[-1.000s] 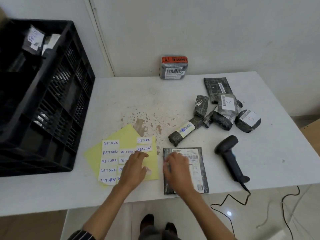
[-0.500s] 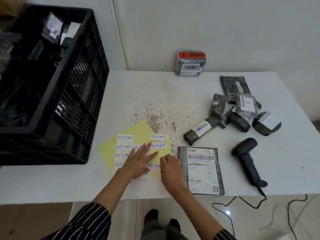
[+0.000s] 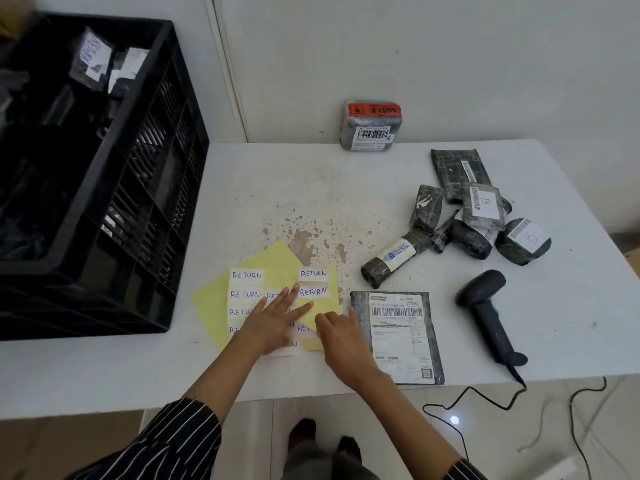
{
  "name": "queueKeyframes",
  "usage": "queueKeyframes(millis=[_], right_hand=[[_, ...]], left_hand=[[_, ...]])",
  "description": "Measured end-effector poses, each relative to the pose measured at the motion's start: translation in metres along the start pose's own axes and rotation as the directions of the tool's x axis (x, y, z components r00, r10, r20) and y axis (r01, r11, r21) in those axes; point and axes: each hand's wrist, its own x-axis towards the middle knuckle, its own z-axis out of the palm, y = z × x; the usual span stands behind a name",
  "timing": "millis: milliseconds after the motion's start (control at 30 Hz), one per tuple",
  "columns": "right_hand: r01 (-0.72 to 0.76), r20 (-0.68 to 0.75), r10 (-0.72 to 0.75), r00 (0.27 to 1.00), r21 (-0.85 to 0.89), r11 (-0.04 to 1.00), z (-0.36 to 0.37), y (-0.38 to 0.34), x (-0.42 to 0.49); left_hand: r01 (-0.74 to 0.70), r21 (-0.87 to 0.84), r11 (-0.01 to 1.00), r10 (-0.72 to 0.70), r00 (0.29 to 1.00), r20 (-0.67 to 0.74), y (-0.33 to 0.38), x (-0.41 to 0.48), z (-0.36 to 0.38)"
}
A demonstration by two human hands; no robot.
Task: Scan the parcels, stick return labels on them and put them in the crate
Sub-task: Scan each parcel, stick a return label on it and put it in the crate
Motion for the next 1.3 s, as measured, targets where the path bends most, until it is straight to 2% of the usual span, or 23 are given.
queueKeyframes(millis=[133, 267, 600, 833, 1133, 1233, 1300], right_hand=[[0.107, -0.085, -0.111, 0.99, -0.055, 0.993, 0.003, -0.003, -0.006], [0.133, -0.062, -0.139, 0.988, -0.088, 0.987, 0.001, -0.001, -0.006], [0.057, 0.201, -0.059, 0.978, 0.015, 0.998, 0.0, -0.003, -0.007], [-0.023, 0.314, -0.043, 0.948, 0.205, 0.979, -0.017, -0.003, -0.004], [-0.033, 0.348, -0.102, 0.932, 0.361, 0.932, -0.022, 0.009, -0.006], [-0.065, 0.369, -0.117, 0.922, 0.445, 0.893, -0.027, 0.012, -0.006], [-0.14, 0.37, -0.081, 0.926, 0.532, 0.835, -0.031, 0.014, -0.007]], left_hand=[[0.011, 0.044, 0.999, -0.012, 0.999, 0.032, 0.001, 0.001, -0.003], [0.023, 0.098, 0.995, -0.027, 0.999, 0.039, 0.003, 0.0, -0.005], [0.037, 0.104, 0.994, -0.044, 0.997, 0.061, 0.004, 0.001, -0.006], [0.024, 0.096, 0.995, -0.03, 0.998, 0.059, 0.002, 0.001, -0.006], [0.008, 0.107, 0.994, -0.014, 0.999, 0.05, -0.001, 0.004, -0.004], [-0.004, 0.126, 0.992, -0.002, 0.999, 0.047, -0.002, 0.003, -0.005], [-0.01, 0.145, 0.989, 0.004, 0.999, 0.044, -0.004, 0.004, -0.005]])
